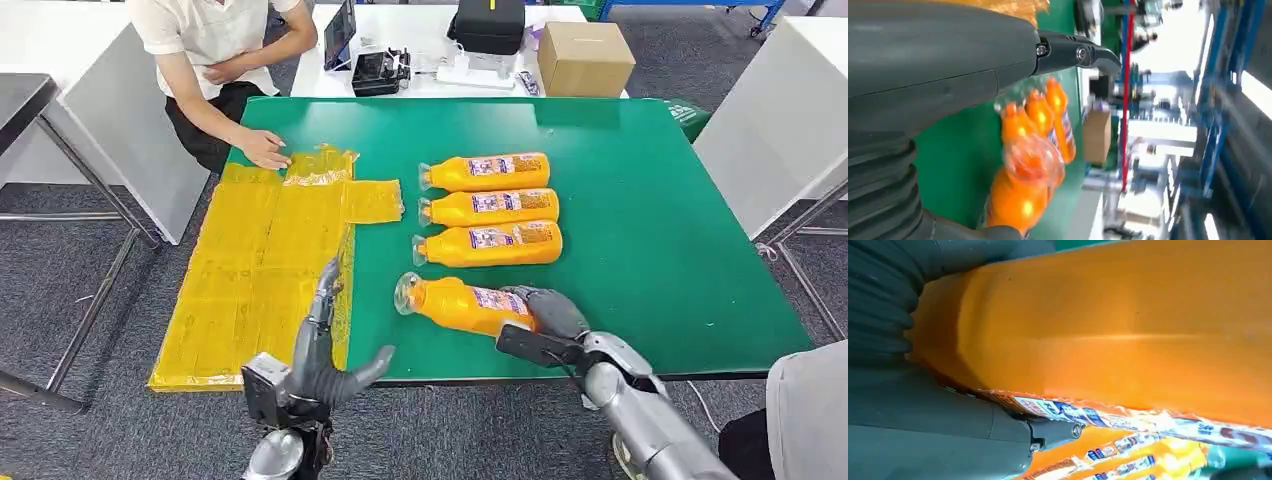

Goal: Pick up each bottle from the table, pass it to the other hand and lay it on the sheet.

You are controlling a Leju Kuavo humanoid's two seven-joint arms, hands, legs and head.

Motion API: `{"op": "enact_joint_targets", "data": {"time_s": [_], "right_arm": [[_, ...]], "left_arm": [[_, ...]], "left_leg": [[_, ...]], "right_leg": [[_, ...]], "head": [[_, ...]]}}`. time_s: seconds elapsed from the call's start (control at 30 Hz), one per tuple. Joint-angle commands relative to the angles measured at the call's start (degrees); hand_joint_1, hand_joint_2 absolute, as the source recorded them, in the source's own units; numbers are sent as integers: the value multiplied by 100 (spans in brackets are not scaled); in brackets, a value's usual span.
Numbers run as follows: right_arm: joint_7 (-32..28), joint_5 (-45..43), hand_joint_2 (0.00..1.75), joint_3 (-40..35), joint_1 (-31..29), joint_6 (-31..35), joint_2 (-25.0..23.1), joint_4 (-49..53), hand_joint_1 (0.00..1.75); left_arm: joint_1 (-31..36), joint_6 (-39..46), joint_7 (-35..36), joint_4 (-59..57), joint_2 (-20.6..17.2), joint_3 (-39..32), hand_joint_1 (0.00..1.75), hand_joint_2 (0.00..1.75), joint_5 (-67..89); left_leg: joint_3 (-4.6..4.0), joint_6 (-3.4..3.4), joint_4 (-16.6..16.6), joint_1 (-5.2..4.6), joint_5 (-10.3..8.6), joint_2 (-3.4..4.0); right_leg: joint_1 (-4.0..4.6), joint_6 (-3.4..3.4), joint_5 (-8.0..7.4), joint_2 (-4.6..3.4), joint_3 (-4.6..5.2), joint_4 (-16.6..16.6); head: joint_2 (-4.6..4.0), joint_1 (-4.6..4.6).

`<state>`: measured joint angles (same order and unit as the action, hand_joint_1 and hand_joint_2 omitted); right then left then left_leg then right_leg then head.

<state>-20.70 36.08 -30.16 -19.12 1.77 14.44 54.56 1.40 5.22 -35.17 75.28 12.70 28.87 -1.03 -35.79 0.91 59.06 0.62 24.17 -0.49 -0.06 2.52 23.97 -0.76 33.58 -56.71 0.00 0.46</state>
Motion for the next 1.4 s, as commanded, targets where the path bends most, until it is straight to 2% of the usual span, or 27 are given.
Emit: {"op": "enact_joint_targets", "data": {"time_s": [0.03, 0.2, 0.23, 0.3, 0.47, 0.63, 0.77, 0.83, 1.1, 1.4], "right_arm": [[-333, -726, 175, 1359, 1179, 554, -1109, 1132, 175], [-472, -906, 175, 1515, 1247, 642, -1268, 1184, 175], [-502, -942, 175, 1534, 1286, 619, -1352, 1167, 175], [-521, -887, 175, 1368, 1223, 558, -1371, 1054, 175], [-513, -870, 175, 1286, 1114, 548, -1402, 906, 175], [-499, -764, 175, 712, 648, 383, -1553, 432, 175], [-263, -533, 175, -60, -63, 170, -1654, -424, 175], [-301, -469, 175, -281, -210, 198, -1741, -566, 175], [-325, -445, 175, -494, -212, 193, -1786, -486, 175], [-344, -383, 175, -1063, -512, 155, -1990, -937, 175]], "left_arm": [[-385, -428, 453, 575, -242, -175, 0, 175, -1380], [-439, -521, 619, 517, -296, -131, 0, 175, -1621], [-468, -640, 927, 445, -349, -91, 0, 175, -1973], [-465, -741, 1093, 335, -420, 3, 0, 175, -2176], [-410, -751, 1120, 247, -426, 58, 0, 175, -2221], [-222, -587, 1279, 13, -431, 232, 0, 175, -2105], [-60, -738, 1487, -195, -372, 307, 0, 175, -2148], [-28, -783, 1565, -260, -333, 264, 0, 175, -2242], [13, -789, 1625, -325, -305, 216, 0, 175, -2323], [153, -1164, 1769, -287, -267, 193, 0, 175, -2874]], "left_leg": [[3, -5, -10, 1, 4, 6], [-50, -3, -5, -2, 1, 5], [-41, -3, -10, -7, 5, 6], [-49, -2, -8, -3, 2, 0], [-55, -4, -8, -5, 3, 8], [-52, -3, -10, -7, 2, 10], [-56, -3, -9, -5, 1, 26], [-49, -3, -12, -5, 0, 25], [-64, -2, -6, -4, -7, -8], [-62, -5, -7, -4, -5, 1]], "right_leg": [[2, -8, 4, 3, -3, 7], [-1, -1, 3, -3, 46, -1], [-5, -3, 9, 0, 39, 0], [-3, 3, 8, 0, 43, 3], [-5, 1, 8, -1, 53, 1], [-6, 1, 6, -6, 51, 2], [-5, 1, 1, -17, 58, 2], [-4, 0, 1, -15, 52, 5], [-4, 5, 8, 10, 56, 0], [-4, 1, 7, 5, 56, -2]], "head": [[0, 0], [0, -2], [0, -4], [0, -2], [0, -2], [0, 0], [0, -2], [0, -2], [0, -2], [0, 0]]}}
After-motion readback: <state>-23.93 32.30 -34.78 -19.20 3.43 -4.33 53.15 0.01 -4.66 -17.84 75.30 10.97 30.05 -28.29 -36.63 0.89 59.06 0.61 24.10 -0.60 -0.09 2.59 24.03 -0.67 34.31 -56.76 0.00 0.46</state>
